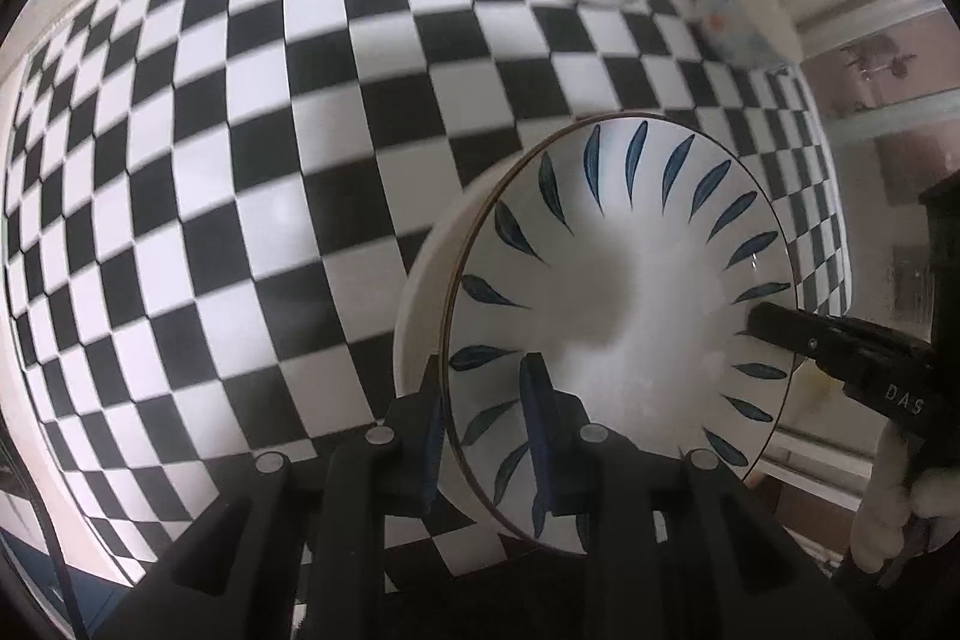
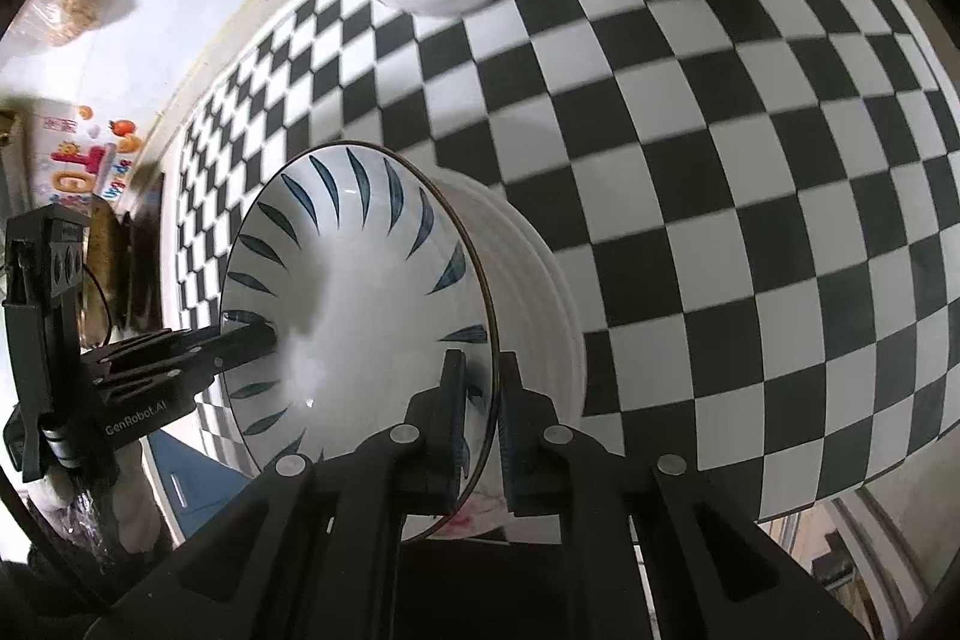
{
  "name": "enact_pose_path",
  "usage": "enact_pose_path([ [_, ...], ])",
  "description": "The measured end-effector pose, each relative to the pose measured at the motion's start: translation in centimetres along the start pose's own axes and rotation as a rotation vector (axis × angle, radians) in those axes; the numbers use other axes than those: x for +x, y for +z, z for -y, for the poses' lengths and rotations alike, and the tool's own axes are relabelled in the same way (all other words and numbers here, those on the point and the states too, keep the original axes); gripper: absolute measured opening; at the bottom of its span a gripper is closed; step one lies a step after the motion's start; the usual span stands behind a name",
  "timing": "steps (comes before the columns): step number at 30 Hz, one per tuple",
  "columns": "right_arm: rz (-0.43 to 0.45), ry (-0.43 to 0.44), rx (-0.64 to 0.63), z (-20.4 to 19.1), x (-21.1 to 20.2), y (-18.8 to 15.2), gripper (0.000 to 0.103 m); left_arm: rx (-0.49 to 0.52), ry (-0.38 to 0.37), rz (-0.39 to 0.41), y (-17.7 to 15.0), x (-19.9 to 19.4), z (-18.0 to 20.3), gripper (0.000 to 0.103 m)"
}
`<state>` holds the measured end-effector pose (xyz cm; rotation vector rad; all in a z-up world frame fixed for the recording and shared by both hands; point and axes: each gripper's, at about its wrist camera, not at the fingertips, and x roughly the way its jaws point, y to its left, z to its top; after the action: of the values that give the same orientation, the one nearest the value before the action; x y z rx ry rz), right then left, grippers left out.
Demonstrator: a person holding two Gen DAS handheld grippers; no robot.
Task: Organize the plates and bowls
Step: 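Lift the blue-striped plate with both tools and carry it over the plate stack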
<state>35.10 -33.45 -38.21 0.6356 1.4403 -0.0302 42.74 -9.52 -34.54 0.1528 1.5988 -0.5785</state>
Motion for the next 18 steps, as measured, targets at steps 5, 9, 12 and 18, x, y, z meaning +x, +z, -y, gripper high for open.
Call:
enact_pose_path([
  [5, -0.042, -0.005, 0.005, 1.2, 1.9, -0.6, 0.011, 0.001, 0.02, -0.029, -0.7, 1.0, 0.3, 0.022],
  [9, -0.054, -0.003, 0.011, 1.7, 2.5, -0.9, 0.011, 0.011, 0.037, -0.039, -0.9, 1.6, 0.8, 0.022],
  [12, -0.057, -0.011, 0.01, 1.5, 2.8, -0.7, 0.011, 0.012, 0.046, -0.05, -0.8, 2.3, 1.2, 0.022],
  [18, -0.04, -0.043, -0.001, 1.0, 2.7, -0.6, 0.012, 0.013, 0.066, -0.049, -0.9, 2.9, 1.9, 0.022],
])
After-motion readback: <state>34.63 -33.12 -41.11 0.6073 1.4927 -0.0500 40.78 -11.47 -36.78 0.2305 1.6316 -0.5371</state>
